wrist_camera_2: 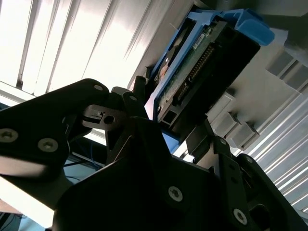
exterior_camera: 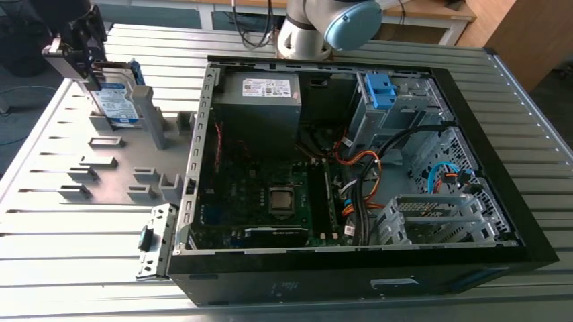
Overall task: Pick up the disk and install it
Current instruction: 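Pick up the disk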
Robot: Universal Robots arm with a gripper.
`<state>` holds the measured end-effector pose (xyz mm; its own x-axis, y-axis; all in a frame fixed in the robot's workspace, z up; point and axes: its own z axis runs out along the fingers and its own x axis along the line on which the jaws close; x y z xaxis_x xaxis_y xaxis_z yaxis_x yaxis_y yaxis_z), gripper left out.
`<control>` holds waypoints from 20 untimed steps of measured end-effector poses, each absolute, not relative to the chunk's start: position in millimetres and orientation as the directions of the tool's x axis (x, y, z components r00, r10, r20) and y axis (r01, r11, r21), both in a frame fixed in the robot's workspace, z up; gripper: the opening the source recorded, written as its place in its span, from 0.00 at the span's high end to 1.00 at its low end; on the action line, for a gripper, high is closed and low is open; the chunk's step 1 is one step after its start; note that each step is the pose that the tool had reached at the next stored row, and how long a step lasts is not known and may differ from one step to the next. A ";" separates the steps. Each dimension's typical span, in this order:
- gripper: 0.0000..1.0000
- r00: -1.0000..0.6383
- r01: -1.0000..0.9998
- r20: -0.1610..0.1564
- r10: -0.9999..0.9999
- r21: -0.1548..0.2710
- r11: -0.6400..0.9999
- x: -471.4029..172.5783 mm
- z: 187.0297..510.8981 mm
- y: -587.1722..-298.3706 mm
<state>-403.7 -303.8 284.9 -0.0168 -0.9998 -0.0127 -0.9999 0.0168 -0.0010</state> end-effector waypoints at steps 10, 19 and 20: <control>0.42 -0.016 -1.000 -0.013 -1.000 -0.001 0.016 -403.7 279.8 -303.7; 0.64 -0.016 -1.000 -0.013 -1.000 -0.001 0.016 -403.7 279.6 -303.7; 0.64 -0.016 -1.000 -0.013 -1.000 -0.001 0.016 -403.7 279.6 -303.8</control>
